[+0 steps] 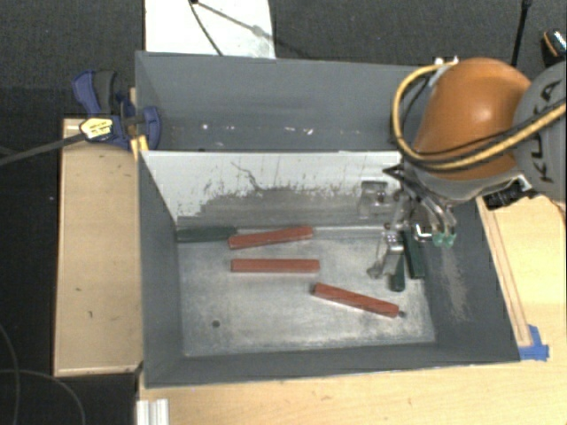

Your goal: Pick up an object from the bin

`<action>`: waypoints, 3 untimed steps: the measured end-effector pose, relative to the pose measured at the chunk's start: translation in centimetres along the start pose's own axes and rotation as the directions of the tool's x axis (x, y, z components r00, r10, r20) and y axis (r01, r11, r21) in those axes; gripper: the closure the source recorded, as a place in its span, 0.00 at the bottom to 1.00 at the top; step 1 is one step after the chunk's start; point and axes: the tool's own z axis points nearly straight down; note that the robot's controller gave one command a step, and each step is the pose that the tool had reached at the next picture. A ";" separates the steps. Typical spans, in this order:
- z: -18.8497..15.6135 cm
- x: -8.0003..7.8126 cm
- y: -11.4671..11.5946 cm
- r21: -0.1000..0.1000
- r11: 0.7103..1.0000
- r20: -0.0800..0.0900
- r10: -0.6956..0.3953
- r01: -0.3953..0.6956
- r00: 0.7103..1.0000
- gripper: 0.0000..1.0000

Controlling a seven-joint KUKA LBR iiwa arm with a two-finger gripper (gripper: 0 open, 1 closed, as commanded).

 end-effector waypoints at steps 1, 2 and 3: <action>15.6 2.3 3.1 -0.001 0.997 -0.006 -0.074 0.074 0.997 0.00; 14.9 1.9 3.0 0.000 0.997 0.007 -0.072 0.072 0.997 1.00; 1.0 -0.2 2.8 0.000 0.998 0.010 -0.061 0.061 0.998 1.00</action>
Offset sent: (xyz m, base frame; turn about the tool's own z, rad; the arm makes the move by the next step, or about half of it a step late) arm -0.0215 0.0305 -0.1523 -0.0740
